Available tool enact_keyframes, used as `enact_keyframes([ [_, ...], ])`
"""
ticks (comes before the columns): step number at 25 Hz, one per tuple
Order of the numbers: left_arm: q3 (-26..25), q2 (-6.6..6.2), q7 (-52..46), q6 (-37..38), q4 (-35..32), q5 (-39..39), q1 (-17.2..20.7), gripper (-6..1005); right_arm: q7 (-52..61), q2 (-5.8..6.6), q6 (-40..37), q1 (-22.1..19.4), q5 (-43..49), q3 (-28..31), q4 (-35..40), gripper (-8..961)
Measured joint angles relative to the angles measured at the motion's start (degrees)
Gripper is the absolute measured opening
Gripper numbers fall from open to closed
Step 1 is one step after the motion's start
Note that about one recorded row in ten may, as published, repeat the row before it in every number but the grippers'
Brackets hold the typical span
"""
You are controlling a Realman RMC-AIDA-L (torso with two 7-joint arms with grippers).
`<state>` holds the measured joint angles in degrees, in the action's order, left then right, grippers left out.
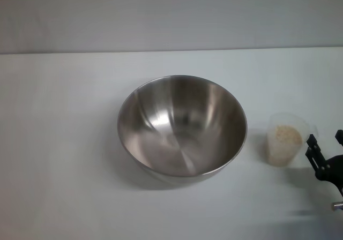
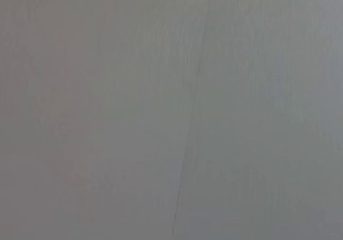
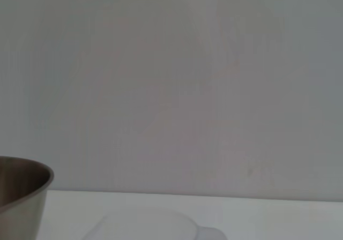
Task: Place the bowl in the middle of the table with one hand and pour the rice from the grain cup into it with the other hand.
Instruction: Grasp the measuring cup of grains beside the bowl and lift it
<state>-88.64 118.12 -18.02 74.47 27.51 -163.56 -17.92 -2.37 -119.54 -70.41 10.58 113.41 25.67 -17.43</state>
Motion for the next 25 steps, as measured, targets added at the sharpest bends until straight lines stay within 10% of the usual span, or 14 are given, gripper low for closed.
enact_keyframes([
  [25,0.0,0.18,0.0,1.4,0.0,0.3,0.3,694,0.5,-0.02,3.6,3.8,0.1,0.0,2.2,576],
])
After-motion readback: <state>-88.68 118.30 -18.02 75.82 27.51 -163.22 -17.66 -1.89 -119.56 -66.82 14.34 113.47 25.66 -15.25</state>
